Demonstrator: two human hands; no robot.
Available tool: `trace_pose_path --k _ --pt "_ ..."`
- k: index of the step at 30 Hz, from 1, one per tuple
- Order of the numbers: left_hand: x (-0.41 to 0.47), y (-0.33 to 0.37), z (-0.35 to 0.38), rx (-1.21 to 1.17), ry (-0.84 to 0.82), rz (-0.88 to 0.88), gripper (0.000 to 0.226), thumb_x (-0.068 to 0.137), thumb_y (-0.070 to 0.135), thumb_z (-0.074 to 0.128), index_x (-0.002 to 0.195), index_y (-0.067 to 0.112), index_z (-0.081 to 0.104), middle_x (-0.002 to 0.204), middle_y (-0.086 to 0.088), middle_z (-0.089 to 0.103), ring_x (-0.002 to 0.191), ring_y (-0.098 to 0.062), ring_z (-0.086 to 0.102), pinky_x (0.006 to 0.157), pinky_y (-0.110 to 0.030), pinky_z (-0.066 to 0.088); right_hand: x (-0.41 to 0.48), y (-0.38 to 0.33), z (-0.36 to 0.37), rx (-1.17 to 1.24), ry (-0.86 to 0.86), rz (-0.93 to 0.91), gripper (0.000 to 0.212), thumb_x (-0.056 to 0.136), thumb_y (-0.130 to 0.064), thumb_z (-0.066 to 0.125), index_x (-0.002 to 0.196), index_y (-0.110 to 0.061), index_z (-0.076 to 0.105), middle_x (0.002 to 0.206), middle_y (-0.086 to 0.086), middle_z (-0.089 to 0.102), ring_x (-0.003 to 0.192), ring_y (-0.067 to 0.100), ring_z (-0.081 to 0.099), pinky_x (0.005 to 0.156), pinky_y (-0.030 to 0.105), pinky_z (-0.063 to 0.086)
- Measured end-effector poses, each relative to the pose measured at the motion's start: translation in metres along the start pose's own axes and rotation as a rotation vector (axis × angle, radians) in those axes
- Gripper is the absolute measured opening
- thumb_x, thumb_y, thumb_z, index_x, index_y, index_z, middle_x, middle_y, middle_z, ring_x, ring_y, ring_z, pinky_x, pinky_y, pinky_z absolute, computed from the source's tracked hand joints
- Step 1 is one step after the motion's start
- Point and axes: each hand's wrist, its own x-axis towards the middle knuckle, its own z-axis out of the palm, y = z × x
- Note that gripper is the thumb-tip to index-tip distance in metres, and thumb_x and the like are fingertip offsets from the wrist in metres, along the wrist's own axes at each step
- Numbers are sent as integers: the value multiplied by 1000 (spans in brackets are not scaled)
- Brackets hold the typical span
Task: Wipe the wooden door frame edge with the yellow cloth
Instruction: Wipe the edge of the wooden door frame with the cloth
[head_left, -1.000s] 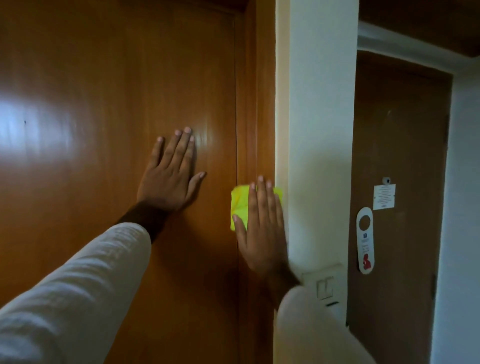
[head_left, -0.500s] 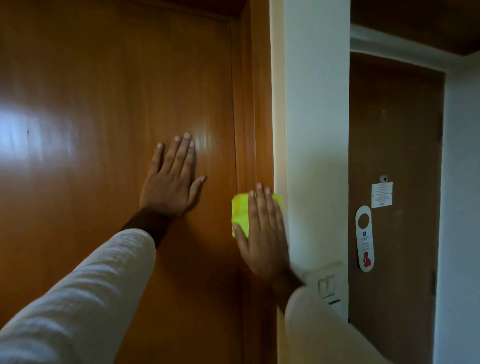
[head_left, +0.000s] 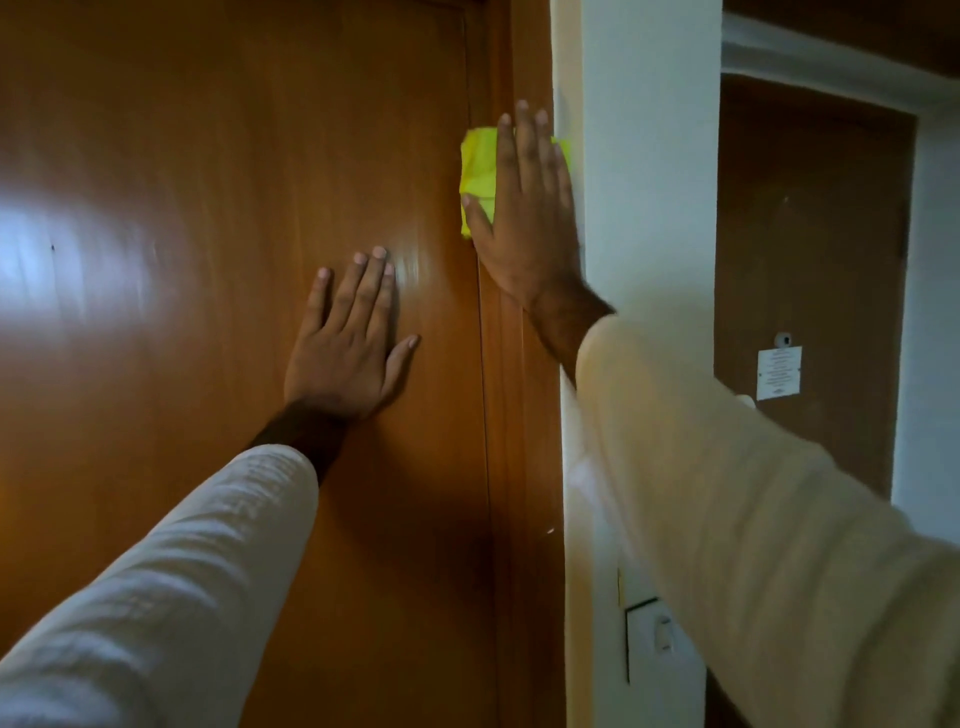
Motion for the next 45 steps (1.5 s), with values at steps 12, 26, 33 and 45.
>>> trace_pose_path --k 12,26,33,45 --pt "0 1 -1 -17 -7 2 81 108 58 19 167 4 10 178 -15 6 166 -30 7 133 -56 10 -324 2 34 26 -198 49 74 103 -51 44 163 -14 19 172 7 16 161 24 10 130 44 15" --pt "-1 1 2 -2 -1 -4 81 108 59 19 167 4 9 178 -15 5 166 -30 5 133 -56 11 -409 3 47 97 -247 33 75 99 -48 44 162 -14 19 175 2 4 159 29 19 131 42 11" --pt "0 1 3 -6 2 -4 82 108 60 19 168 5 8 178 -14 4 166 -29 4 133 -55 10 -180 0 20 89 -80 29 75 104 -57 31 164 -14 16 173 8 15 161 26 9 130 45 15" --pt "-2 1 1 1 7 -7 80 108 59 18 167 5 10 178 -13 5 166 -28 5 133 -55 11 -50 1 12 67 65 15 79 101 -65 36 160 -12 31 170 11 27 159 31 21 128 45 17"
